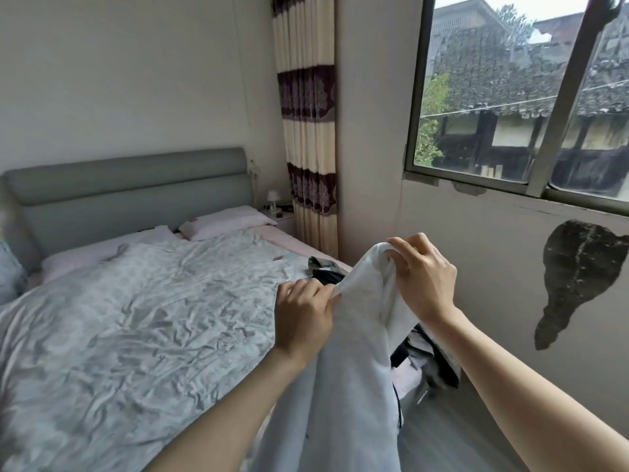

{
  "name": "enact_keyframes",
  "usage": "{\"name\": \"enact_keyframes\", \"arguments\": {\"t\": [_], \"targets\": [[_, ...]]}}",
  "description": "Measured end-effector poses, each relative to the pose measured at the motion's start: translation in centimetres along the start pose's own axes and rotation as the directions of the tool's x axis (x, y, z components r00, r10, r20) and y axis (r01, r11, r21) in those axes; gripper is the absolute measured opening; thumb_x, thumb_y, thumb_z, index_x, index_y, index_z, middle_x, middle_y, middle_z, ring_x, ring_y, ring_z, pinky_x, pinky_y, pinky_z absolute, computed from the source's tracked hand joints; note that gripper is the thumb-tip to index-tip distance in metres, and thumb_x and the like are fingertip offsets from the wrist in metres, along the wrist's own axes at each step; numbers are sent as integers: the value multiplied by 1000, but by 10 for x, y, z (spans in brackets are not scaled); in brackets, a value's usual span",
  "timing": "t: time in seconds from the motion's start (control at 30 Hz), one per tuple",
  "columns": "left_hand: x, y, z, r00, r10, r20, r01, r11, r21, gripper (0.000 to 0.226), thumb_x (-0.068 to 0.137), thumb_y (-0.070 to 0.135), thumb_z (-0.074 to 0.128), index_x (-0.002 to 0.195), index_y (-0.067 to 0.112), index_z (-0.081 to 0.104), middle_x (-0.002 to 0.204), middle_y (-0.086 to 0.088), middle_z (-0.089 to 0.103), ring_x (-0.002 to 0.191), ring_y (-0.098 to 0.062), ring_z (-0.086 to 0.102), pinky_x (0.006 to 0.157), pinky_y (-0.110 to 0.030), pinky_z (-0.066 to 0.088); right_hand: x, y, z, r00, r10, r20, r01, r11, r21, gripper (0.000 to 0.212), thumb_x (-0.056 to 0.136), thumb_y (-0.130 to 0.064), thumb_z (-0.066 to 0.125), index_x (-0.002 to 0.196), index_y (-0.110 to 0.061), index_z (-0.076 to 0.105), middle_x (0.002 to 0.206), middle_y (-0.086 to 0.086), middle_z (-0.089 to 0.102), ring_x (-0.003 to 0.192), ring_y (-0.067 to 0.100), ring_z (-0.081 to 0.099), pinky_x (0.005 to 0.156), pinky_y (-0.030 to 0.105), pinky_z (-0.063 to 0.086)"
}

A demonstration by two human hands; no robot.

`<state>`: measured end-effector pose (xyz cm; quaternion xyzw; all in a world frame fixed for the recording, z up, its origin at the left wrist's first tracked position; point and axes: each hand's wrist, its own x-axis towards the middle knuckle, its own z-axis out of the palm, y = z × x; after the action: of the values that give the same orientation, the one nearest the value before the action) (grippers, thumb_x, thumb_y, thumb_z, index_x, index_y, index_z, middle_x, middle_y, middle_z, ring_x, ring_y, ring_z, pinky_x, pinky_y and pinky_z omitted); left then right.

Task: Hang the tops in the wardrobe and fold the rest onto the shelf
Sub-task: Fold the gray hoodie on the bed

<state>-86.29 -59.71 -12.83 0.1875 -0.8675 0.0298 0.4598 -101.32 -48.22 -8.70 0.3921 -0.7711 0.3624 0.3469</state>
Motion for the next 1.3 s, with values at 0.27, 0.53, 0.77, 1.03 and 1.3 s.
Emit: {"name": "enact_keyframes", "arguments": {"t": [0.27, 0.53, 0.77, 1.03, 1.3], "targets": [[42, -85, -8, 991, 31, -131, -11, 989, 144, 15, 79, 18, 68, 65, 12, 67, 57, -1, 52, 50, -23, 52, 43, -24, 37, 79, -90, 90, 998, 11, -69, 9, 960, 280, 15, 84, -16, 58, 90, -15, 72, 88, 8, 60, 68, 32, 59, 57, 28, 36], [114, -264, 20, 772, -634, -52, 634, 760, 140, 22, 96, 27, 46, 88, 17, 64, 94, -3, 60, 87, -30, 60, 65, -31, 43, 185, -187, 260, 966, -168, 195, 3, 765, 644, 25, 91, -3, 53, 109, -6, 69, 111, 11, 65, 100, 27, 62, 83, 22, 41], [35, -368, 60, 389, -885, 257, 795, 463, 392, 42, 98, 27, 39, 140, 20, 36, 139, -9, 40, 123, -30, 45, 99, -43, 39, 103, -179, 392, 510, -315, 800, -132, 891, 434, 34, 96, -8, 43, 125, -10, 60, 131, 10, 58, 121, 25, 52, 93, 20, 33], [-76, -379, 140, 277, -764, 583, 762, 544, 351, 45, 98, 29, 40, 141, 20, 34, 143, -4, 34, 131, -25, 36, 104, -39, 34, -48, -131, 442, 177, -90, 980, -278, 951, 137, 34, 97, -13, 41, 125, -14, 59, 129, 8, 59, 119, 24, 53, 89, 20, 36], [-201, -359, 207, 135, -589, 797, 746, 589, 309, 46, 96, 26, 45, 140, 19, 37, 139, -6, 37, 129, -25, 37, 104, -34, 34, -189, -77, 456, 87, 250, 964, -418, 888, -193, 45, 94, -17, 50, 137, -11, 42, 135, 15, 48, 121, 28, 49, 95, 28, 35]]}}
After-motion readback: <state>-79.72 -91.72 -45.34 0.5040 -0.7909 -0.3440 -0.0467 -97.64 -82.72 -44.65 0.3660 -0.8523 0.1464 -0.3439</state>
